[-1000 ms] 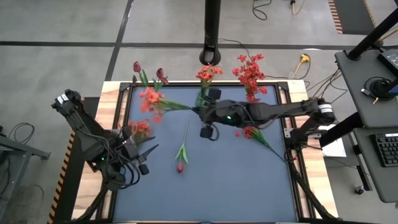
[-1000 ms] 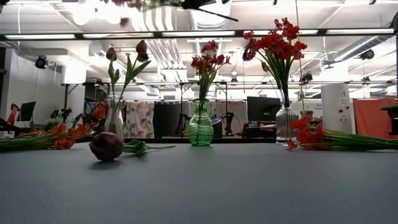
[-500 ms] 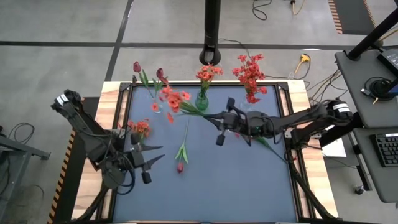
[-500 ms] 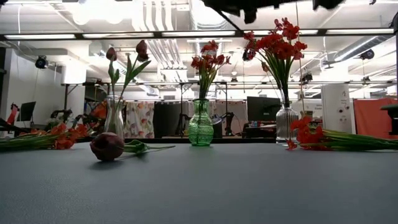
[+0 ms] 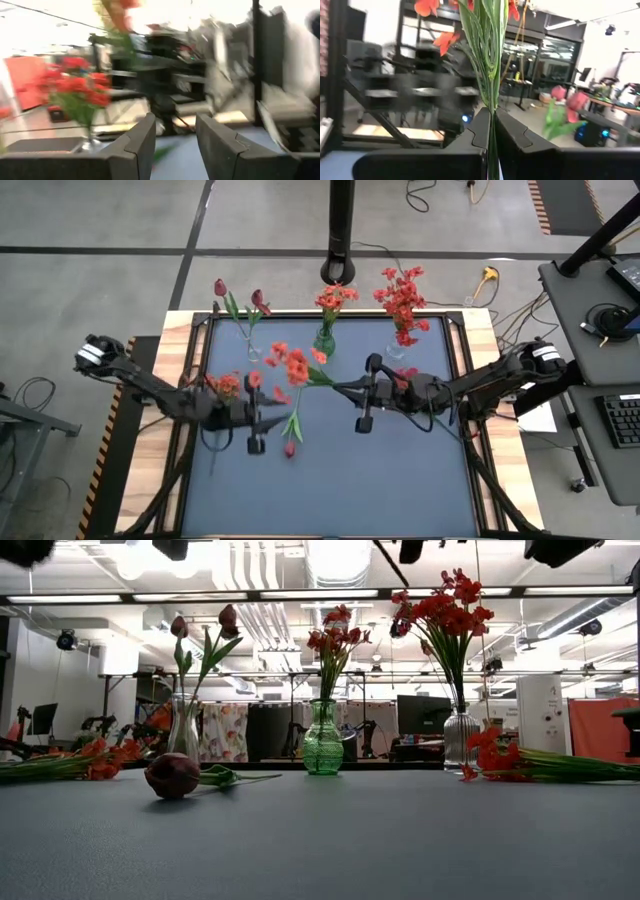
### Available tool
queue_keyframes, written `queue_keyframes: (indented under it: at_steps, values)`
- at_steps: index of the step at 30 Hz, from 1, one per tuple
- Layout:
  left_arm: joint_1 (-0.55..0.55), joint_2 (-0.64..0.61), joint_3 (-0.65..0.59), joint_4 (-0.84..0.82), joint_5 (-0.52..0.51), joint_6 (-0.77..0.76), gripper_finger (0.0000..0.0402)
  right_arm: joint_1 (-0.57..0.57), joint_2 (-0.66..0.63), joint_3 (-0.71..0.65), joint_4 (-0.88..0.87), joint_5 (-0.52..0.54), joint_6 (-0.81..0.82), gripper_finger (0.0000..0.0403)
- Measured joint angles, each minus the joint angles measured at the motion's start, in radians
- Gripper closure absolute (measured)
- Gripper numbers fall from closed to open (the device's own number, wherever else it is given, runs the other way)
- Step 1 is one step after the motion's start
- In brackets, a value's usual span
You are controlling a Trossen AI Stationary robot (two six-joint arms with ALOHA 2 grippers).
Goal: Sort flowers into vase by color
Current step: Put the right orange flowers into the green vase
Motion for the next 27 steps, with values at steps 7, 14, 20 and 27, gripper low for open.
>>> queue_keyframes:
  at_steps: [7, 14, 20, 27]
  values:
    - [0.127, 0.105, -0.064, 0.312, 0.141, 0.003, 0.0270, 0.020, 0.078, 0.000, 0.132, -0.022, -0.002, 0.0390]
    - [0.161, 0.263, 0.012, 0.407, 0.132, 0.022, 0.0212, 0.020, 0.157, 0.002, 0.208, -0.007, -0.024, 0.0390]
    - [0.185, 0.338, 0.074, 0.449, 0.113, 0.043, 0.0175, 0.020, 0.166, 0.009, 0.210, 0.004, -0.027, 0.0390]
    - [0.208, 0.397, 0.146, 0.451, 0.170, 0.060, 0.0177, 0.020, 0.168, 0.009, 0.203, 0.004, -0.027, 0.0390]
